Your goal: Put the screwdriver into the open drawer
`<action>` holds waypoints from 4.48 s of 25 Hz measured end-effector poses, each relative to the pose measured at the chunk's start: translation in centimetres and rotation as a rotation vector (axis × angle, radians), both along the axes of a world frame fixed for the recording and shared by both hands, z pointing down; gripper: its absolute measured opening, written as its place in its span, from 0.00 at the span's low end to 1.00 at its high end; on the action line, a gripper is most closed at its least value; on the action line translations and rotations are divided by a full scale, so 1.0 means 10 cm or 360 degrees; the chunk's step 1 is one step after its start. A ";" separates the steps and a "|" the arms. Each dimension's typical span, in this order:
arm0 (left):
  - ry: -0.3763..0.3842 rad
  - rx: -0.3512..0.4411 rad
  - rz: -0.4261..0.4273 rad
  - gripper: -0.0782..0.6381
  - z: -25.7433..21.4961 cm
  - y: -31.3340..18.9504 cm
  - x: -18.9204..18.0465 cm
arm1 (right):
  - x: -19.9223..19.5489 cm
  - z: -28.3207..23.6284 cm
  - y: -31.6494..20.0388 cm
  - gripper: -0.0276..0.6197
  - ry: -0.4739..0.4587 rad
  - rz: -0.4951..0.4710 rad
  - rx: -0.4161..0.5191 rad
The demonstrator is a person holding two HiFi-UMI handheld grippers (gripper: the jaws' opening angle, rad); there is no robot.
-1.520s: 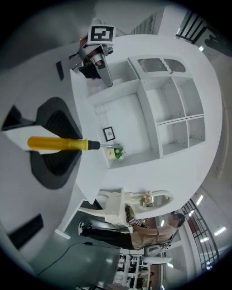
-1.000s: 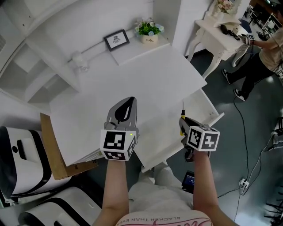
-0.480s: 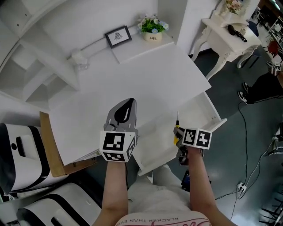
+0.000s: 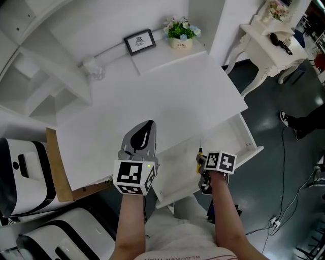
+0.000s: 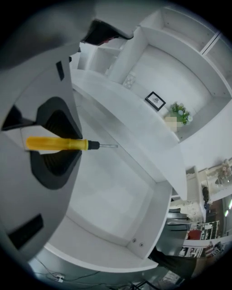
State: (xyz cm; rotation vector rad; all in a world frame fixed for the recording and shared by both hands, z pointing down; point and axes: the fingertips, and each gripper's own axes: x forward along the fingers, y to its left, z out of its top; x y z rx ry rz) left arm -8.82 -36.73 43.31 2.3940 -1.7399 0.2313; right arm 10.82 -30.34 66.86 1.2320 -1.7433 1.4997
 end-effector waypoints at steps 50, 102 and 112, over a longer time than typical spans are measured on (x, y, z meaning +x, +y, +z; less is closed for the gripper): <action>-0.0088 -0.0091 0.0014 0.12 0.18 0.04 0.02 | -0.20 0.66 -0.04 0.45 0.0060 -0.0174 -0.0237; -0.0056 0.0427 0.0170 0.12 -1.17 0.36 0.28 | -0.10 -2.37 -0.40 0.06 0.0201 -0.0527 0.1093; -0.0052 0.0479 0.0176 0.12 -1.30 0.40 0.36 | -0.06 -3.31 -0.38 0.05 0.0340 -0.0504 0.1657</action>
